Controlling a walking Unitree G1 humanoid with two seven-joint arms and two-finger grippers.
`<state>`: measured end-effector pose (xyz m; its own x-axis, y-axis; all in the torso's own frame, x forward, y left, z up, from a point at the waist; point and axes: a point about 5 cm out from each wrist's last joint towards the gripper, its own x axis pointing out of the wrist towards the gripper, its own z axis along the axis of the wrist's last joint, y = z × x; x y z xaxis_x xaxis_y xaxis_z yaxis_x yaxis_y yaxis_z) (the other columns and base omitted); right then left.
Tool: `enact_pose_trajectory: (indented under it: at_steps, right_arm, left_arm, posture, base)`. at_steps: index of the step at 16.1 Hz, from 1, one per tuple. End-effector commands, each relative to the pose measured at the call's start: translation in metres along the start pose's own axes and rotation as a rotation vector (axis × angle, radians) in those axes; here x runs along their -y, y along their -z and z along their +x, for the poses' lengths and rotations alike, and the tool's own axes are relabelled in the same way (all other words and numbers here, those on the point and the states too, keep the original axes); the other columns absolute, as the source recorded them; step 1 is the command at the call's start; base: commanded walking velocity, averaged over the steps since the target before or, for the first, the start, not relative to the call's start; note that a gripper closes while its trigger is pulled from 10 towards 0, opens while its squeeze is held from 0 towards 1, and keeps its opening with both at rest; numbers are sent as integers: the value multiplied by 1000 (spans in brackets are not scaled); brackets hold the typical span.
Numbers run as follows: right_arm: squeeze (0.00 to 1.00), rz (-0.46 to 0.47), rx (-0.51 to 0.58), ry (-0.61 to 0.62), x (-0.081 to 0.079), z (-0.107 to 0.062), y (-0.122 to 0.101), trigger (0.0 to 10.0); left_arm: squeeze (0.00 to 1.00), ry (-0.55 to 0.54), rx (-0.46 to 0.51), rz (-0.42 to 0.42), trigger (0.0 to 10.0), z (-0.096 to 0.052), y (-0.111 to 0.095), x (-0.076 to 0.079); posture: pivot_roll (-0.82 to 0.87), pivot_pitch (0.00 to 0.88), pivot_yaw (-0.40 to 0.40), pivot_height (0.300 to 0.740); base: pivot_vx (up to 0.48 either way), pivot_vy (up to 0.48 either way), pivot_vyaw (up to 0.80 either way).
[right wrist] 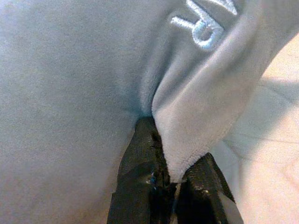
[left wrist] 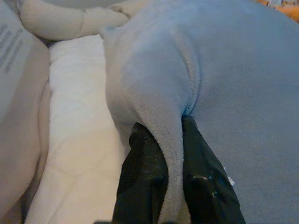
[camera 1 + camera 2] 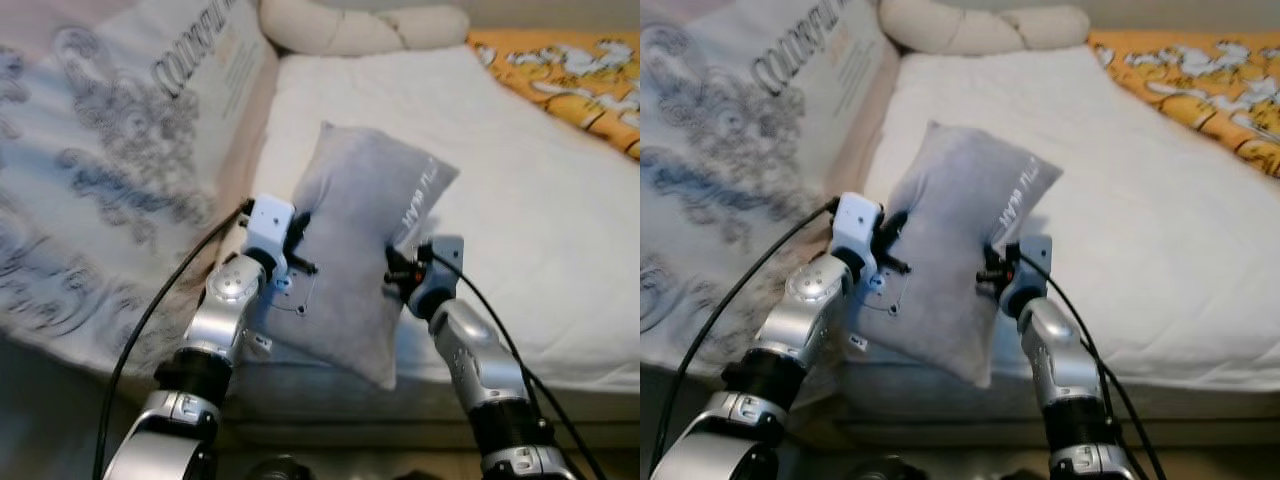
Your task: Clean up the room
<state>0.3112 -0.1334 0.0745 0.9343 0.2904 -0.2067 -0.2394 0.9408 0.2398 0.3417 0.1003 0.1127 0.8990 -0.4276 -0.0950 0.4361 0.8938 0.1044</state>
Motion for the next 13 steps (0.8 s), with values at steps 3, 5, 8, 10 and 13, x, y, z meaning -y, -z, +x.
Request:
enact_pose_trajectory:
  at_steps: [3,5,8,10,13]
  right_arm:
    - [0,1,22,23,5,0,-5,10000]
    - [0,1,22,26,6,0,-4,10000]
    - [0,-1,23,28,6,0,-4,10000]
    - [0,-3,23,30,6,0,-4,10000]
    - [0,-5,23,30,6,-1,-4,10000]
  left_arm:
    - [0,7,37,11,10000,4,-8,4]
    - [0,11,43,7,10000,4,-9,4]
    - [0,13,54,-10,10000,5,-11,4]
    - [0,12,54,-8,10000,5,-11,4]
    - [0,16,51,-7,10000,5,-11,5]
  posture:
    - [80,0,87,740]
    - [78,0,88,740]
    - [76,0,90,740]
    - [75,0,89,740]
    - [75,0,91,740]
  base:
    - [0,129,0]
    - [0,0,0]
    - [0,0,0]
    - [124,0,0]
    - [257,0,0]
